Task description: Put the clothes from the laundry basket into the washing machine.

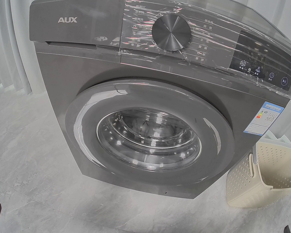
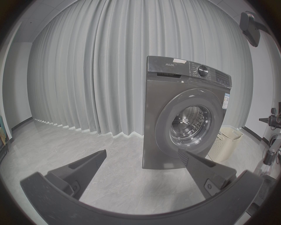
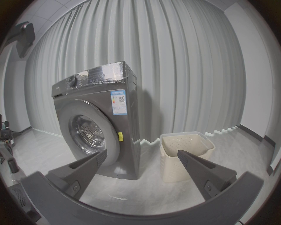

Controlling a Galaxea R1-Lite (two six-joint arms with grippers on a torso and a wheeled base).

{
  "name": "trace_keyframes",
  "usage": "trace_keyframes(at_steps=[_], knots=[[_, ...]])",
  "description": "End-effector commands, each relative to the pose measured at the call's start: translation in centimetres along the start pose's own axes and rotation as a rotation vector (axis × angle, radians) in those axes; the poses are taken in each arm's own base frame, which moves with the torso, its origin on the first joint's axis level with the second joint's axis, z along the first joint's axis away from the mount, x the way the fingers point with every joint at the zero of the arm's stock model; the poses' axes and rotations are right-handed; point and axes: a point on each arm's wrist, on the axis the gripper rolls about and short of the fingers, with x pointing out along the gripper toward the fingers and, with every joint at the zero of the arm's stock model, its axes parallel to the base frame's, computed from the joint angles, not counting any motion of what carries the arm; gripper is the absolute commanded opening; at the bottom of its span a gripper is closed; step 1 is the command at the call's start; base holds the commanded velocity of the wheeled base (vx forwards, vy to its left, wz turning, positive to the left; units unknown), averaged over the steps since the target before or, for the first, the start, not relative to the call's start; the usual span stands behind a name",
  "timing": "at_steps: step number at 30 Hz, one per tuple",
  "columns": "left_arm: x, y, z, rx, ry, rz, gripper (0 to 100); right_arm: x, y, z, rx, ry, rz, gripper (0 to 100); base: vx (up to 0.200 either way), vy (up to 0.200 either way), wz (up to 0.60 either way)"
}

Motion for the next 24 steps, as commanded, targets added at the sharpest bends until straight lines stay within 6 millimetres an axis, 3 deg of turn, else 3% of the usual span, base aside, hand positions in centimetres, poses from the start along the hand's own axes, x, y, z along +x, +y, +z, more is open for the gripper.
trace_keyframes(at_steps=[1,24], knots=[[0.01,0.01,-0.45,0.001,0.003,-0.001,100,-0.84,0.15,-1.56,-0.034,0.006,-0.093,100,0.000,0.000,0.00],[0.01,0.01,-0.45,-0.005,0.003,-0.001,100,-0.98,0.27,-2.35,-0.059,0.068,0.013,100,0.000,0.000,0.00]])
